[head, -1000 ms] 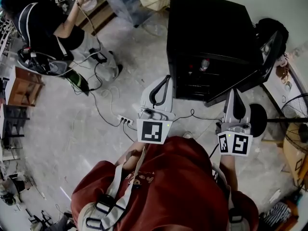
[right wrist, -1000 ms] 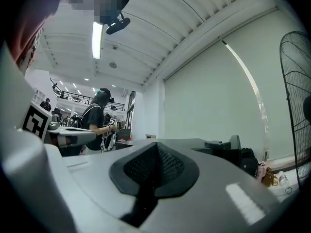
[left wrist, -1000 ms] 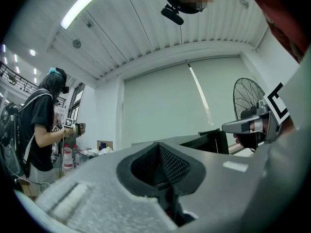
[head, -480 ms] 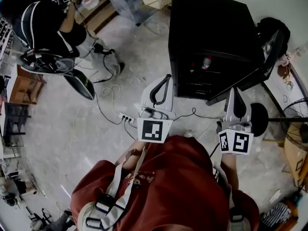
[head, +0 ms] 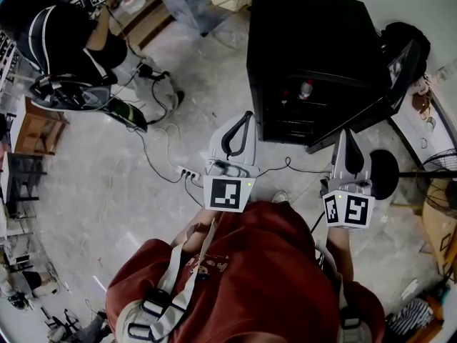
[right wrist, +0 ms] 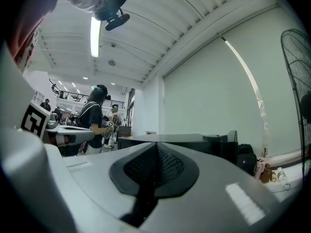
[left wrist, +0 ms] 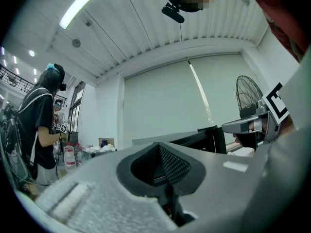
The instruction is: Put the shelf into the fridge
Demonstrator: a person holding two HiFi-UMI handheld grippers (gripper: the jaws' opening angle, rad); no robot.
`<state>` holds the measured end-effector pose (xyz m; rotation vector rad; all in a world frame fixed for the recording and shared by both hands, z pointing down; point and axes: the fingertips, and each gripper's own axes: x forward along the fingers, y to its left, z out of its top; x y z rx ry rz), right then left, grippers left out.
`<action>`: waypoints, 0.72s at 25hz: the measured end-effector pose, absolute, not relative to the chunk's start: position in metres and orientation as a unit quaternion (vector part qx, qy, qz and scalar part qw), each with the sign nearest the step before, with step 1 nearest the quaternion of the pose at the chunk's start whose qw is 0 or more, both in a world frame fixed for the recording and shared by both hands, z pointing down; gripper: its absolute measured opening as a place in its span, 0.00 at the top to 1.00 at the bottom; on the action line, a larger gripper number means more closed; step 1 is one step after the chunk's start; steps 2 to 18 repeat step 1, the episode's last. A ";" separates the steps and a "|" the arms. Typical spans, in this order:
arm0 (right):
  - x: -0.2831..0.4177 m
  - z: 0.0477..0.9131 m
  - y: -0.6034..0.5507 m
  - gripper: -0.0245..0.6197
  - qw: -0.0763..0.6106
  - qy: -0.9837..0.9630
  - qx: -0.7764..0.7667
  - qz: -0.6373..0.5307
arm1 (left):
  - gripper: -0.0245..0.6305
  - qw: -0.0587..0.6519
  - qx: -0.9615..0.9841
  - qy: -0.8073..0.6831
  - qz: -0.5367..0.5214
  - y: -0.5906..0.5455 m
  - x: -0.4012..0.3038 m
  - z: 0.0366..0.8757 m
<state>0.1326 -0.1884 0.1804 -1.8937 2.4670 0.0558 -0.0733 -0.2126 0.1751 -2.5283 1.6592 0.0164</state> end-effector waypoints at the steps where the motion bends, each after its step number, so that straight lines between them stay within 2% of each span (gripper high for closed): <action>1: 0.133 0.181 -0.189 0.96 0.015 0.793 -0.609 0.017 | 0.95 0.059 -0.835 0.548 0.005 -0.213 -0.073 0.176; 18: 0.133 0.181 -0.189 0.96 0.015 0.793 -0.609 0.017 | 0.95 0.059 -0.835 0.548 0.005 -0.213 -0.073 0.176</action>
